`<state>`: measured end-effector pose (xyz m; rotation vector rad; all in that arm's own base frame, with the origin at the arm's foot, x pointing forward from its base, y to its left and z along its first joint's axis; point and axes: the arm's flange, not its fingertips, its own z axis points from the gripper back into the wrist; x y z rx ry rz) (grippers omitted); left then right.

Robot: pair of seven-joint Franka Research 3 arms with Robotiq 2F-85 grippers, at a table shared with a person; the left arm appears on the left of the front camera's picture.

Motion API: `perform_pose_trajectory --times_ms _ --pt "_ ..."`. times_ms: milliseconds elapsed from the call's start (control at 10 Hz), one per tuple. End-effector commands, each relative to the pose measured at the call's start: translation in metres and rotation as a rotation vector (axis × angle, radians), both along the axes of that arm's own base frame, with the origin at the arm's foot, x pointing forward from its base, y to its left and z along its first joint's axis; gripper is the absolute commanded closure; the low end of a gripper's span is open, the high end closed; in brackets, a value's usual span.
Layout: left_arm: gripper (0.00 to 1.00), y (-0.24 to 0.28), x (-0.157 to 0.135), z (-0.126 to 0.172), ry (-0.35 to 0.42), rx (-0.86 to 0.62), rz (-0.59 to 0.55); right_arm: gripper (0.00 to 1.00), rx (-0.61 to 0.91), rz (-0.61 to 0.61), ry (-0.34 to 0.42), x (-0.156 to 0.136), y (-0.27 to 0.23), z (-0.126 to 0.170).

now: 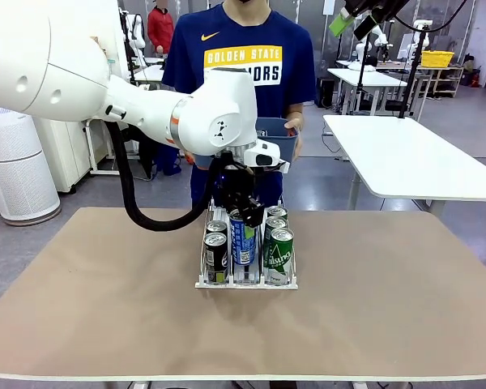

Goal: Fill the beverage cans into the dispenser.
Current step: Place the picked Ionic drink in the line of the Automatic Can Dispenser with the same cans.

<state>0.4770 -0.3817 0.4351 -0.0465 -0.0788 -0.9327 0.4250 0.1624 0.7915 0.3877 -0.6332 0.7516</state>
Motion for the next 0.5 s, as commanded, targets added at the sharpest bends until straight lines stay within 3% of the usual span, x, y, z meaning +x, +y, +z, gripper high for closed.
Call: perform_pose_trajectory --times_ms 0,400 --pt "0.43 -0.001 0.015 -0.004 -0.083 0.002 0.019 0.00 -0.001 -0.004 0.005 0.000 0.000 0.000" --pt "0.43 -0.013 -0.001 -0.029 0.013 -0.027 -0.037 0.00 -0.001 -0.004 0.005 0.000 0.000 0.000"
